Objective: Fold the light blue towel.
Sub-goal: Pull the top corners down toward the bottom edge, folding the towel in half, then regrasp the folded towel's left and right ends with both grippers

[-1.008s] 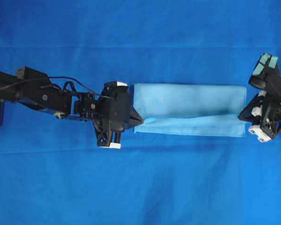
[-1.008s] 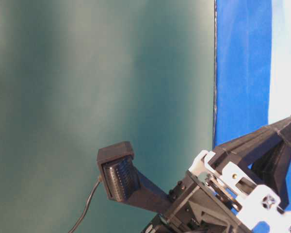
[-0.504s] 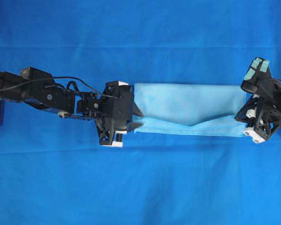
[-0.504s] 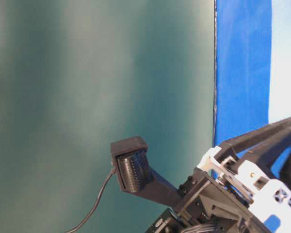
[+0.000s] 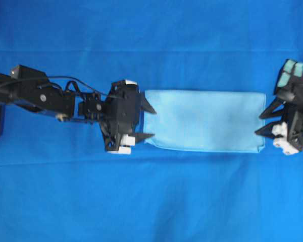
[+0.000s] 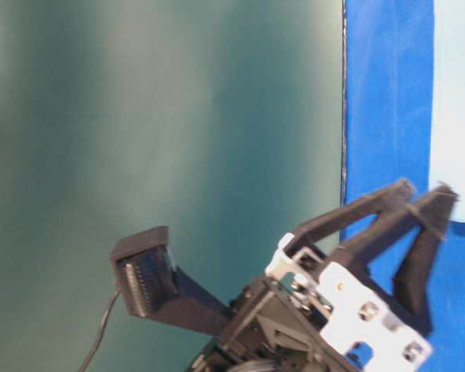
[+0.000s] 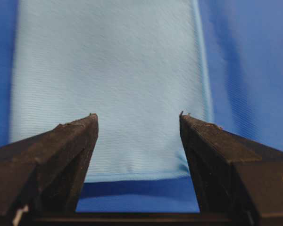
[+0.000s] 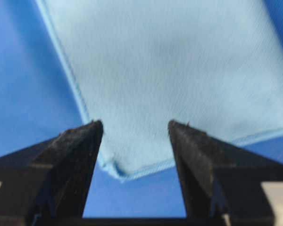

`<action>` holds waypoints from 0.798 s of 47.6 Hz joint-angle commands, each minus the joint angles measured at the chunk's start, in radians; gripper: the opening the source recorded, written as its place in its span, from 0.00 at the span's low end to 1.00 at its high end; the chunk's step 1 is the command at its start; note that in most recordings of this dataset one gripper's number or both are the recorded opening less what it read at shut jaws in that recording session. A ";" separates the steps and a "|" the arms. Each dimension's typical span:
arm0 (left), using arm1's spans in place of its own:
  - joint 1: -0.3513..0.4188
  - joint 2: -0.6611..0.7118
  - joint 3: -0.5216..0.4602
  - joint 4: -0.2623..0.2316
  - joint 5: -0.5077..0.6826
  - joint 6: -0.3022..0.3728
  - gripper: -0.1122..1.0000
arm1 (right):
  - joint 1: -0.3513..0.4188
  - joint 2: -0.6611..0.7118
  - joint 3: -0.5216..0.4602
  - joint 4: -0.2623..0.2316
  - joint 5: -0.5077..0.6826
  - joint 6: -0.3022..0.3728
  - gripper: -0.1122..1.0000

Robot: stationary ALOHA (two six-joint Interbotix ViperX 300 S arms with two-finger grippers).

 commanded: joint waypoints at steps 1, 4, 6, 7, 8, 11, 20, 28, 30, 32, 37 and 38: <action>0.031 -0.026 -0.011 -0.003 -0.003 0.002 0.70 | -0.043 -0.020 -0.018 -0.044 0.021 0.002 0.65; 0.052 -0.023 -0.017 -0.003 0.003 0.002 0.70 | -0.080 -0.017 -0.017 -0.067 0.037 0.002 0.65; 0.063 -0.023 -0.021 -0.003 0.005 0.002 0.70 | -0.107 -0.009 -0.017 -0.084 0.048 0.002 0.65; 0.067 -0.023 -0.023 -0.003 0.005 0.002 0.70 | -0.120 -0.005 -0.017 -0.094 0.052 0.002 0.65; 0.071 -0.021 -0.025 -0.003 0.006 0.003 0.70 | -0.130 0.002 -0.017 -0.100 0.057 0.002 0.65; 0.084 -0.017 -0.029 -0.002 0.006 0.009 0.70 | -0.167 0.031 -0.017 -0.130 0.066 0.002 0.65; 0.123 0.021 -0.041 -0.003 0.011 0.014 0.70 | -0.233 0.133 -0.023 -0.195 0.055 0.000 0.65; 0.155 0.084 -0.067 -0.003 0.011 0.017 0.70 | -0.279 0.238 -0.021 -0.222 0.009 0.000 0.65; 0.161 0.100 -0.075 -0.003 0.011 0.017 0.70 | -0.285 0.261 -0.020 -0.227 -0.011 0.000 0.64; 0.167 0.117 -0.083 -0.003 0.011 0.017 0.70 | -0.291 0.279 -0.017 -0.233 -0.029 0.000 0.64; 0.183 0.149 -0.100 -0.003 0.012 0.017 0.70 | -0.314 0.322 -0.015 -0.245 -0.072 0.000 0.64; 0.186 0.153 -0.101 -0.003 0.012 0.017 0.70 | -0.322 0.331 -0.014 -0.249 -0.081 0.000 0.64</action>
